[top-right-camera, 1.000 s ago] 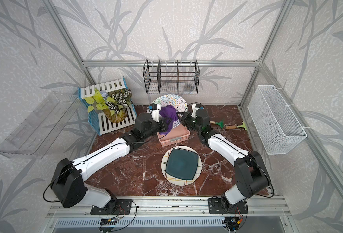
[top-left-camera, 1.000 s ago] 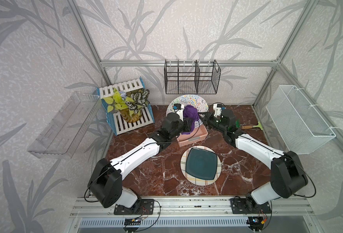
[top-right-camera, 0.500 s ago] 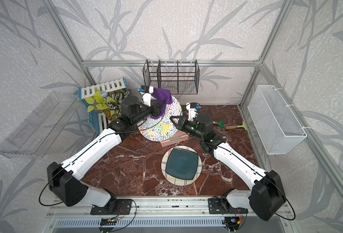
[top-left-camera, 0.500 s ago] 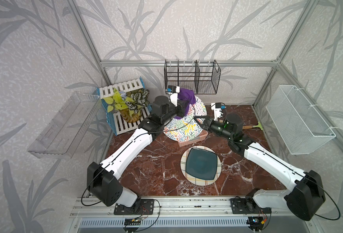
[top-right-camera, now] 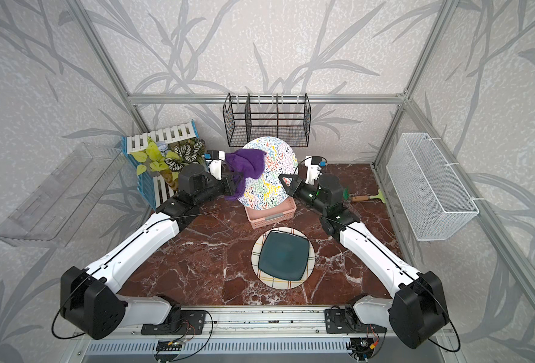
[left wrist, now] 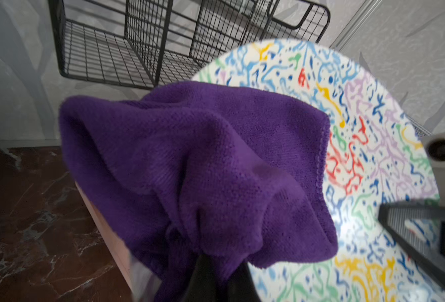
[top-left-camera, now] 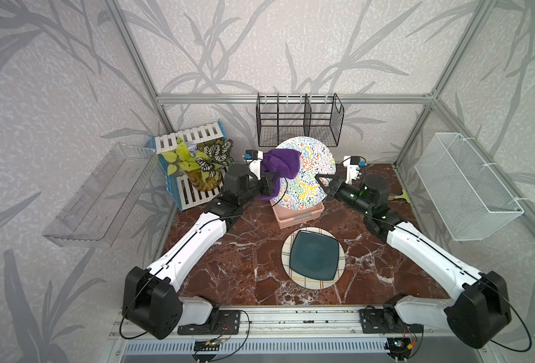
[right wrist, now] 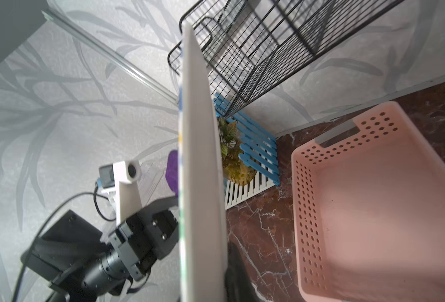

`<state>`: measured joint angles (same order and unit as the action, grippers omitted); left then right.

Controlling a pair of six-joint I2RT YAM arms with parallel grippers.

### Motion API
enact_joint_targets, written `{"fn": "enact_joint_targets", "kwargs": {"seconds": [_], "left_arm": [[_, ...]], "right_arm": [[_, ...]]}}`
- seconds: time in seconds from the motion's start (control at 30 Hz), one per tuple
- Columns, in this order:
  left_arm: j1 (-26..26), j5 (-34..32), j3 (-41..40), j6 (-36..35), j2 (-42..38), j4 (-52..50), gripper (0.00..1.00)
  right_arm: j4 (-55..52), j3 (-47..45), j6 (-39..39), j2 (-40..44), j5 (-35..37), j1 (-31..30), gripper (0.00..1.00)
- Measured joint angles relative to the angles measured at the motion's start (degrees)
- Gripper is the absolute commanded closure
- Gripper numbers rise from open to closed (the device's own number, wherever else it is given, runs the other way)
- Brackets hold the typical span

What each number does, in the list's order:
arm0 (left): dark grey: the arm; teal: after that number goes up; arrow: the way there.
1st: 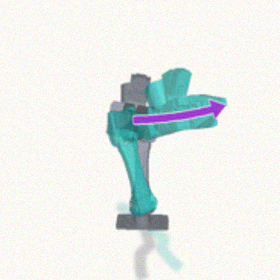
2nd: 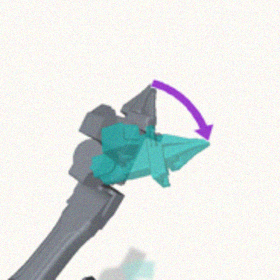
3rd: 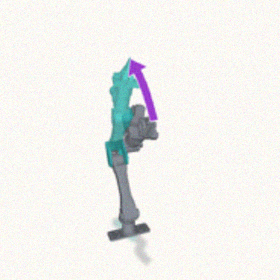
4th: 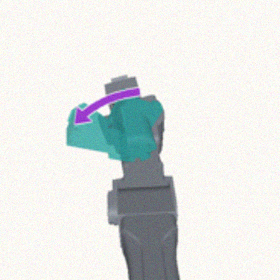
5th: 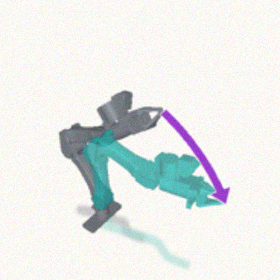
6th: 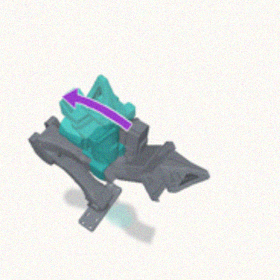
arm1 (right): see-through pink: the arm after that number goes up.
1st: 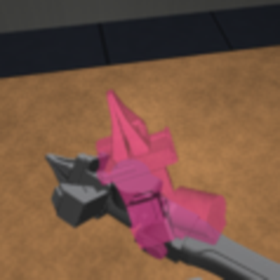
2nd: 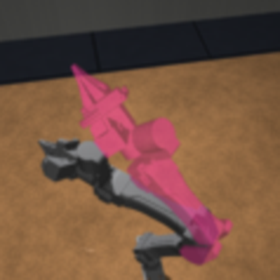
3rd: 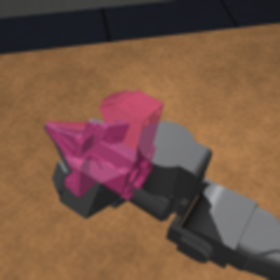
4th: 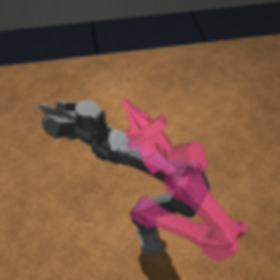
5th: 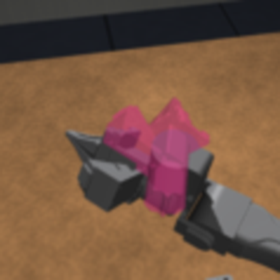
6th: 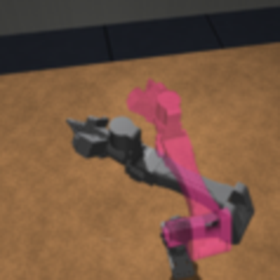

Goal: Wipe the wet plate dry
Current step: Wipe the plate with towel.

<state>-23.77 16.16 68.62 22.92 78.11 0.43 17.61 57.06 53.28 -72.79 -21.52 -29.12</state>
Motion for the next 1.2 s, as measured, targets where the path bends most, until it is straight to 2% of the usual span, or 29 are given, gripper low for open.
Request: {"fn": "enact_joint_targets", "kwargs": {"seconds": [0.1, 0.2, 0.27, 0.4, 0.53, 0.67, 0.8, 0.93, 1.07, 1.13, 1.2], "left_arm": [[-0.83, 0.9, 6.51, -1.18, 2.75, 0.44, 1.0], [-4.72, 1.57, 10.93, -4.02, 5.38, 0.46, 1.0], [-7.87, 1.79, 11.06, -5.51, 6.1, 0.68, 1.0], [-10.1, 2.47, 6.32, -6.43, 4.72, 2.16, 1.0], [-7.15, 2.62, -1.11, -5.2, 1.09, 2.84, 1.0], [-0.66, 3.61, -4.63, -2.14, -1.9, 3.1, 1.0], [2.08, 3.63, -0.87, -1.27, -1.4, 2.75, 1.0], [-2.36, 2.38, 6.08, -2.95, 2.54, 2.49, 1.0], [-5.44, 3.02, 5.84, -3.19, 3.26, 2.51, 1.0], [-4.15, 4.76, 3.52, -1.29, 2.34, 3.56, 1.0], [-0.37, 7.67, -0.39, 2.45, 0.26, 6.21, 1.0]], "right_arm": [[-0.83, -0.04, -0.28, 0.02, -0.81, -3.56, 1.0], [-0.17, -1.27, 0.66, 0.74, -1.27, -4.46, 1.0], [-0.39, -2.14, 1.53, 1.99, -1.42, -3.15, 1.0], [-0.26, -2.6, 4.22, 3.63, -2.16, 2.78, 1.0], [1.4, -2.6, 5.35, 4.35, -1.44, 8.35, 1.0], [1.07, -2.49, 3.34, 4.33, -1.46, 6.38, 1.0], [-1.07, -2.45, 0.42, 4.15, -0.15, -1.16, 1.0], [-1.11, -2.47, 1.4, 4.13, -0.2, -2.16, 1.0], [-0.63, -2.49, 3.52, 4.55, -1.51, 2.69, 1.0], [0.33, -2.75, 5.38, 5.53, -1.95, 6.54, 1.0], [2.58, -3.74, 7.72, 7.41, -2.29, 11.5, 1.0]]}}
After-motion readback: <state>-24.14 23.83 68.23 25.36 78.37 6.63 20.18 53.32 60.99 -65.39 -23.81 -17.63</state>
